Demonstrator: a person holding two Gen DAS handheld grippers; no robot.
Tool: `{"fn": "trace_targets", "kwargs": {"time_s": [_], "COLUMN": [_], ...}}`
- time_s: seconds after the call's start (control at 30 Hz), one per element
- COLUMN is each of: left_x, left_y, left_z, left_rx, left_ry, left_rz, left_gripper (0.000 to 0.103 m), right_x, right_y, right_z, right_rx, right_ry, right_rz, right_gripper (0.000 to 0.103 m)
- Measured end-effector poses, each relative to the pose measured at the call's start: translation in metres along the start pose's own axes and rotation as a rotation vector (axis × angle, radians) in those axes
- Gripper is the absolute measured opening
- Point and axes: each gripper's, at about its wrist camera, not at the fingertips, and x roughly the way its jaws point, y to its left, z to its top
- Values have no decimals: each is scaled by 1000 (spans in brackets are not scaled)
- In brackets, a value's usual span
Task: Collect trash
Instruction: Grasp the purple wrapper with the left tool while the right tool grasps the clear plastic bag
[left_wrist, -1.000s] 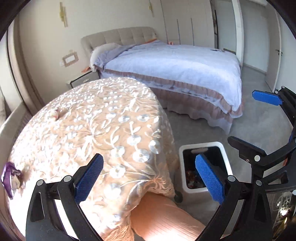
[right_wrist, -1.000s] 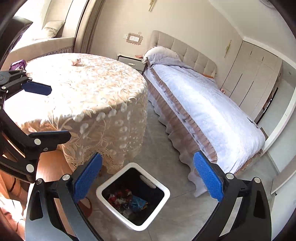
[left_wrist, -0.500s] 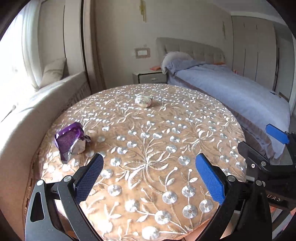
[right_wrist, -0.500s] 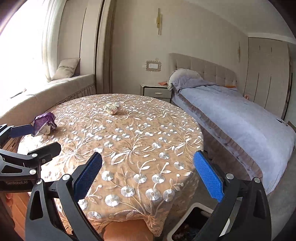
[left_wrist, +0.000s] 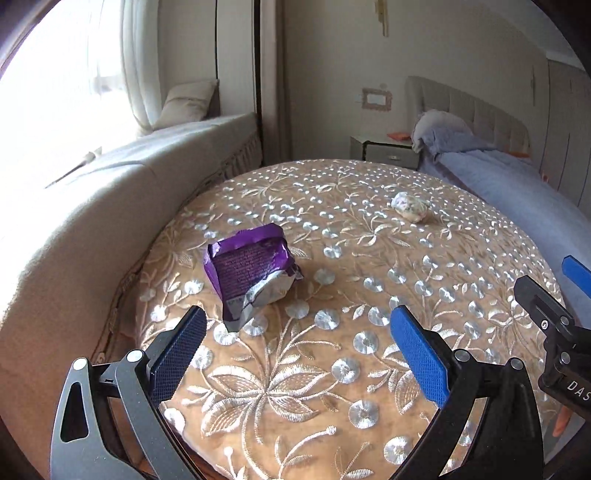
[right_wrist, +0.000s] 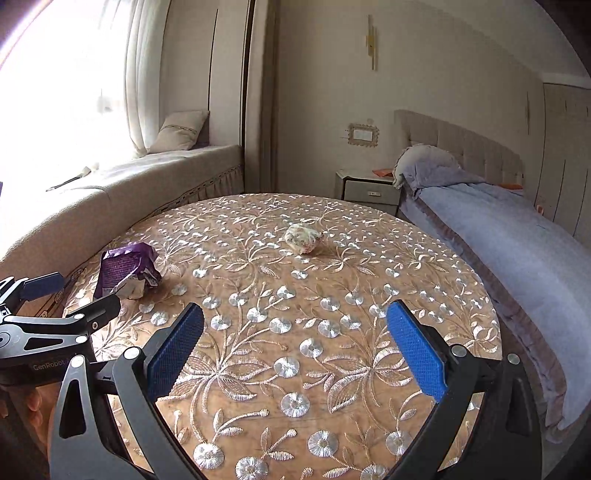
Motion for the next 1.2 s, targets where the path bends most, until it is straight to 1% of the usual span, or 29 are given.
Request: {"fn": "trace_targets", "kwargs": {"time_s": [0.1,0.2,0.37,0.5,0.63,0.77,0.83,0.87,0.93,0.97,1.0,1.07,1.1,1.2], "left_x": [21,42,84,118,144,158,160,160,159,159,158,157,157,155], "left_y": [14,24,30,32,38,33,29,27,25,25,25,24,25,27], "left_z": [5,11,18,25,35,43,45,45,46,46,46,46,47,47], "left_rx": [-18,-35,-56,-66,-107,-55,-22,-10,6,9,11,24,27,22], "left_ry": [37,74,147,221,269,280,281,279,278,276,276,271,269,263], "left_rz": [45,54,52,16,-74,-46,-36,-38,-42,-45,-44,-46,-48,-62], "left_gripper": [98,98,98,98,97,95,88,87,83,82,81,78,77,74], "right_x": [25,52,102,138,176,221,241,248,258,263,267,280,281,283], "right_y": [2,1,-6,-8,-15,-23,-24,-24,-24,-23,-22,-25,-27,-26], "right_z": [8,16,30,40,51,63,69,71,75,76,76,78,79,80], "right_rx": [1,11,28,-2,2,21,28,31,45,33,26,42,64,62], "right_ry": [29,63,140,176,208,277,308,328,327,330,335,365,361,353], "right_rz": [20,36,58,43,38,21,15,23,33,33,37,72,86,90], "right_gripper": [99,99,99,99,99,99,99,99,99,97,85,69,64,60]}}
